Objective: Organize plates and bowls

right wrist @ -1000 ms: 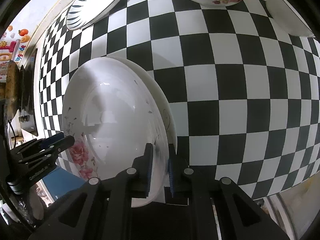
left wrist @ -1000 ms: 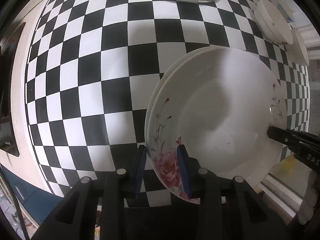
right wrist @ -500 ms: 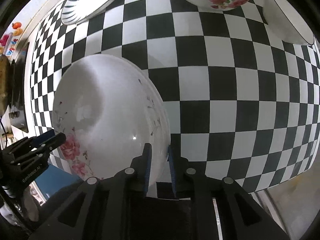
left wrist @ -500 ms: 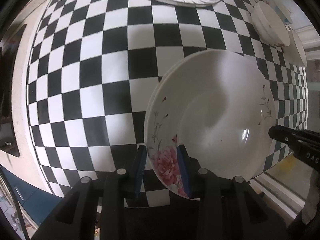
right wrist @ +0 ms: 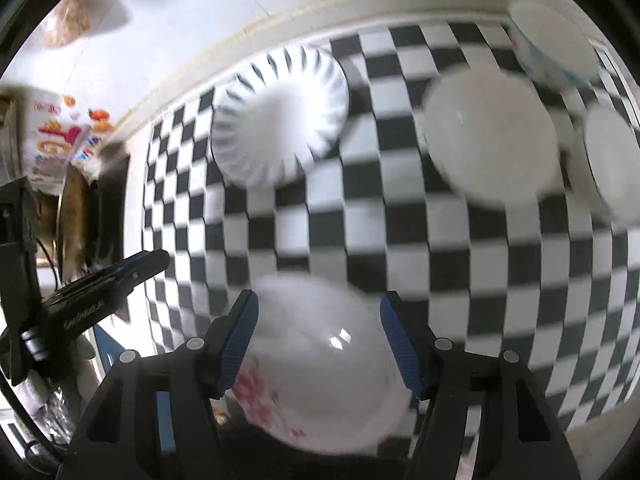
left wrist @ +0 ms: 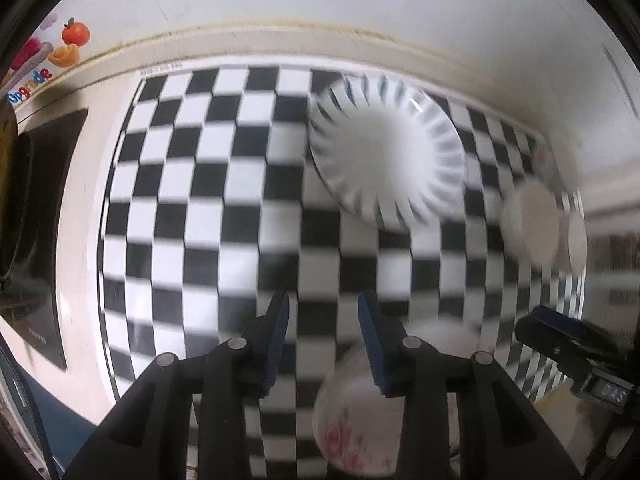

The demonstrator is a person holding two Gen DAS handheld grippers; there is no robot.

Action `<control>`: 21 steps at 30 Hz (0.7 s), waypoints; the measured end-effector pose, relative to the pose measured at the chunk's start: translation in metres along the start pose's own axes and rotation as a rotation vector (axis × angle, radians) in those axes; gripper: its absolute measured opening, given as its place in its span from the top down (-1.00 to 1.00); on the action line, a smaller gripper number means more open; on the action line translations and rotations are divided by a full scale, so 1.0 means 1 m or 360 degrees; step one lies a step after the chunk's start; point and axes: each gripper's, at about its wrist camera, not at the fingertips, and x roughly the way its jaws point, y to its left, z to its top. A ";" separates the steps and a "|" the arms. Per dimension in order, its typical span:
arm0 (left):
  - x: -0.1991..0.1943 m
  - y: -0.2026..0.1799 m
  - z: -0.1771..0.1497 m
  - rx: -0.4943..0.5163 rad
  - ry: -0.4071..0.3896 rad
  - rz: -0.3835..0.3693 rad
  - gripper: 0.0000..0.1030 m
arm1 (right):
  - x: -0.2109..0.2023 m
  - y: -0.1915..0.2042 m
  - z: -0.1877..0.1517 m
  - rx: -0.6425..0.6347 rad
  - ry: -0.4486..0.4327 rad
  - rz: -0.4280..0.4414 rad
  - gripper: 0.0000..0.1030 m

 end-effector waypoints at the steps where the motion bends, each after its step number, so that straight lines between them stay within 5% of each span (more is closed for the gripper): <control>1: 0.003 0.003 0.010 -0.0018 -0.0004 -0.0004 0.35 | 0.001 0.003 0.013 0.0001 -0.0023 -0.0002 -0.28; 10: 0.077 0.002 0.094 -0.0026 0.0152 -0.0032 0.35 | 0.064 0.001 0.136 0.0046 0.0009 -0.0128 -0.25; 15: 0.108 0.001 0.118 0.0002 0.0228 -0.0053 0.43 | 0.100 -0.009 0.173 0.0072 0.0102 -0.0163 -0.02; 16: 0.112 0.000 0.120 0.0018 0.0234 -0.0059 0.59 | 0.105 -0.010 0.177 0.0076 0.0116 -0.0173 0.10; 19: 0.113 -0.004 0.124 0.0055 0.0229 -0.0059 0.60 | 0.117 -0.015 0.184 0.0092 0.0165 -0.0171 0.59; 21: 0.111 -0.005 0.124 0.0057 0.0222 -0.0053 0.60 | 0.119 -0.019 0.185 0.0097 0.0165 -0.0159 0.60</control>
